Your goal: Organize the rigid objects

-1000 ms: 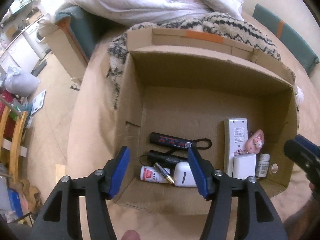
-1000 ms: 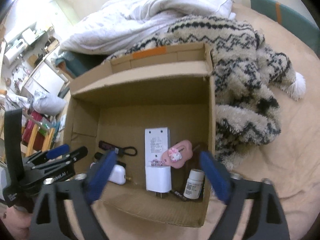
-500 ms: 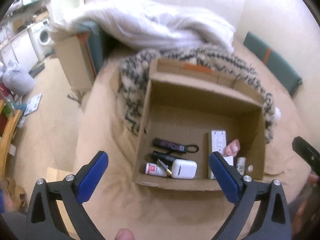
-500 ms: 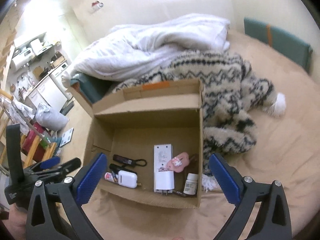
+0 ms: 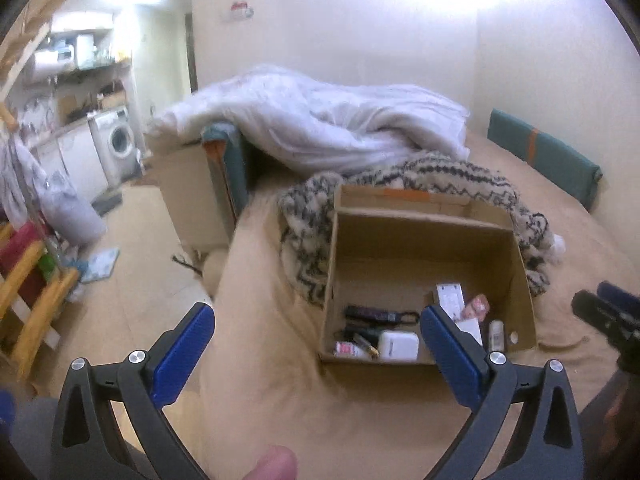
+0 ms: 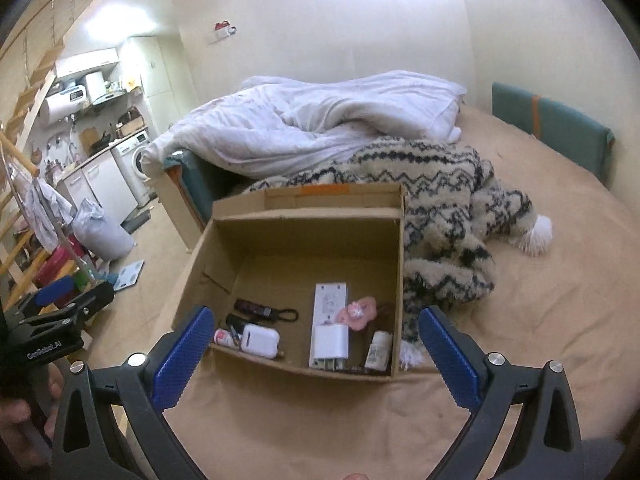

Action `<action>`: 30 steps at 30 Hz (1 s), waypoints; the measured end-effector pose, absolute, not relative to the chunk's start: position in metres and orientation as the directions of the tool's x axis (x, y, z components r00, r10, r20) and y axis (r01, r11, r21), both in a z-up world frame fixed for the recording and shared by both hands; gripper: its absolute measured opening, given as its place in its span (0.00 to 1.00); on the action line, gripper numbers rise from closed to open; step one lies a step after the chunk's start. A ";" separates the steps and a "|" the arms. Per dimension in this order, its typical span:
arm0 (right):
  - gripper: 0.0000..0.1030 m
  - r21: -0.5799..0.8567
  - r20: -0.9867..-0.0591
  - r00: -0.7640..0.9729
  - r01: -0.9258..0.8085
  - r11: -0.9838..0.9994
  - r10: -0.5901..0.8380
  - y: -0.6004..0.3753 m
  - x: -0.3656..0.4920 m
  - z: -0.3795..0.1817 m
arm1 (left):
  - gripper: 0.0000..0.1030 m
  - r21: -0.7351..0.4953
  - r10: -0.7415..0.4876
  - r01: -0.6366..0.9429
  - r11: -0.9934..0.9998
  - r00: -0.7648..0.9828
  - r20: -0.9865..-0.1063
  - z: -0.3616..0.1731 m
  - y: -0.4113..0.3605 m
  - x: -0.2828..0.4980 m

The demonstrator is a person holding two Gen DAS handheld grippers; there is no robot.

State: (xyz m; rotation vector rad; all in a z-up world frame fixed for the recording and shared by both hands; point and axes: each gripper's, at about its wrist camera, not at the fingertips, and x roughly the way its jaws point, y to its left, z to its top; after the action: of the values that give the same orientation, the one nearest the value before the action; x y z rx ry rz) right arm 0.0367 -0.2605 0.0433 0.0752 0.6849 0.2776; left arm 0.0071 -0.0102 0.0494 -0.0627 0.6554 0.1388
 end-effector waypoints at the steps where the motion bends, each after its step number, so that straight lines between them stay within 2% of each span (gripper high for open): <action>1: 1.00 0.145 -0.628 0.733 -0.218 0.965 0.260 -0.259 0.037 0.037 | 0.99 -0.033 0.092 -0.145 0.989 0.770 -0.631 0.043 -0.008 0.010; 5: 1.00 0.132 -0.619 0.745 -0.211 0.968 0.247 -0.257 0.039 0.036 | 0.99 -0.069 0.065 -0.149 0.986 0.738 -0.672 0.032 -0.002 0.017; 30: 1.00 0.135 -0.636 0.731 -0.210 0.968 0.248 -0.255 0.042 0.036 | 0.99 -0.044 0.073 -0.137 0.990 0.741 -0.667 0.027 -0.009 0.016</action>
State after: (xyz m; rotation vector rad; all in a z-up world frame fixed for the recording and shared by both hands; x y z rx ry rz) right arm 0.0418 -0.2554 0.0357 0.0556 0.7075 0.2519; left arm 0.0164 -0.0089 0.0270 -0.0927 0.7271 0.1155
